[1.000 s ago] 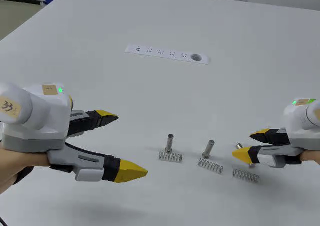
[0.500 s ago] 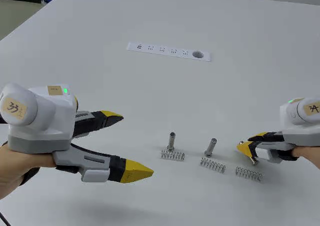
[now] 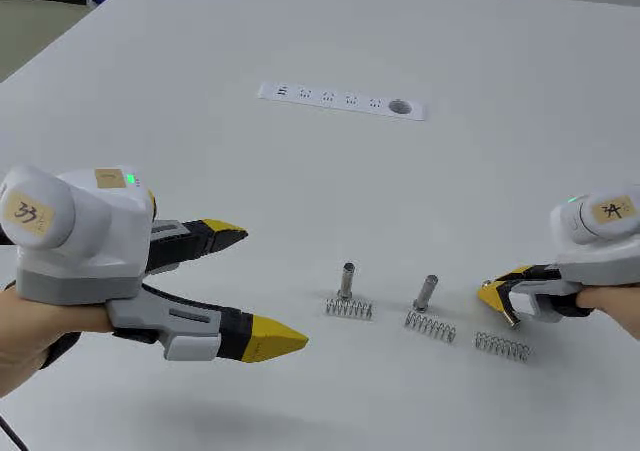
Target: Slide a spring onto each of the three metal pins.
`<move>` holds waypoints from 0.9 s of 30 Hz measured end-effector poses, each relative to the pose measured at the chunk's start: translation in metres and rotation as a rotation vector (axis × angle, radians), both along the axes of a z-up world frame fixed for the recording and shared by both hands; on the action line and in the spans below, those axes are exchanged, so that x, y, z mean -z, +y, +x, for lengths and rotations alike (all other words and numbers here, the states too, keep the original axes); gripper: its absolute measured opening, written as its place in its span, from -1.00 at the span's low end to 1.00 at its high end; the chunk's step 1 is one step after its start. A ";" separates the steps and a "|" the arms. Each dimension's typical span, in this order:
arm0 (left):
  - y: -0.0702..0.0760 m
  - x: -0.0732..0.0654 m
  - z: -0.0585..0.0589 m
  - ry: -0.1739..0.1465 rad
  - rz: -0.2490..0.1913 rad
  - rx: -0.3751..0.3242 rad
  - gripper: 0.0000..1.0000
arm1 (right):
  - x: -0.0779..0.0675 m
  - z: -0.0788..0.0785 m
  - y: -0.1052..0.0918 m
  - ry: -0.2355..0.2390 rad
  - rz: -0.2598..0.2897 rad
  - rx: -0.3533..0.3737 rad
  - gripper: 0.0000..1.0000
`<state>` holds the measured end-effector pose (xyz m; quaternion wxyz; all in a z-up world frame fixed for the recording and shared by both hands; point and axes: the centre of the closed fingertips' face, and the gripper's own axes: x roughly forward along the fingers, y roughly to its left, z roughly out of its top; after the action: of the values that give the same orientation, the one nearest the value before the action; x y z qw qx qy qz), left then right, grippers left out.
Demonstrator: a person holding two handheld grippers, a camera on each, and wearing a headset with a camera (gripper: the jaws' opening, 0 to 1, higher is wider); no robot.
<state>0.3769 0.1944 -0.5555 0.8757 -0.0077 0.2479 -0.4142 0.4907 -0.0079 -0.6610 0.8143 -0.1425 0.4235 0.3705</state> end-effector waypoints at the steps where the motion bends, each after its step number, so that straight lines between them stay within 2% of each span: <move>1: 0.000 0.000 0.000 -0.001 -0.001 -0.001 0.78 | 0.001 0.000 0.001 0.006 0.002 0.003 -0.69; 4: 0.001 0.000 0.001 -0.002 0.000 -0.005 0.77 | 0.001 0.002 0.002 -0.004 0.000 0.009 -0.72; 6: 0.000 0.000 0.002 -0.003 -0.004 -0.006 0.77 | 0.002 0.003 0.001 -0.032 -0.035 -0.012 -0.78; 11: -0.001 -0.001 0.002 -0.004 -0.012 -0.006 0.76 | 0.005 0.005 0.003 -0.038 -0.050 0.008 -0.81; 12: -0.002 -0.001 0.002 -0.005 -0.012 -0.006 0.76 | 0.005 0.005 0.003 -0.032 -0.046 0.016 -0.81; 13: -0.002 -0.002 0.002 -0.007 -0.014 -0.006 0.76 | 0.005 0.005 0.002 -0.015 -0.030 0.061 -0.82; 17: -0.002 -0.005 0.002 -0.014 -0.027 -0.010 0.77 | 0.005 0.003 0.004 -0.017 -0.012 0.061 -0.82; 19: 0.000 -0.004 0.002 -0.012 -0.024 -0.014 0.76 | 0.005 0.004 0.003 -0.013 0.007 0.077 -0.83; 20: 0.001 -0.004 0.002 -0.011 -0.025 -0.016 0.76 | 0.005 0.004 0.003 0.003 0.037 0.116 -0.83; 27: 0.002 -0.005 0.000 -0.011 -0.024 -0.022 0.75 | 0.002 0.005 0.002 -0.007 0.051 0.121 -0.84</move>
<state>0.3765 0.1967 -0.5509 0.8815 -0.0187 0.2377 -0.4076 0.4953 -0.0059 -0.6626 0.8400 -0.0970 0.4190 0.3307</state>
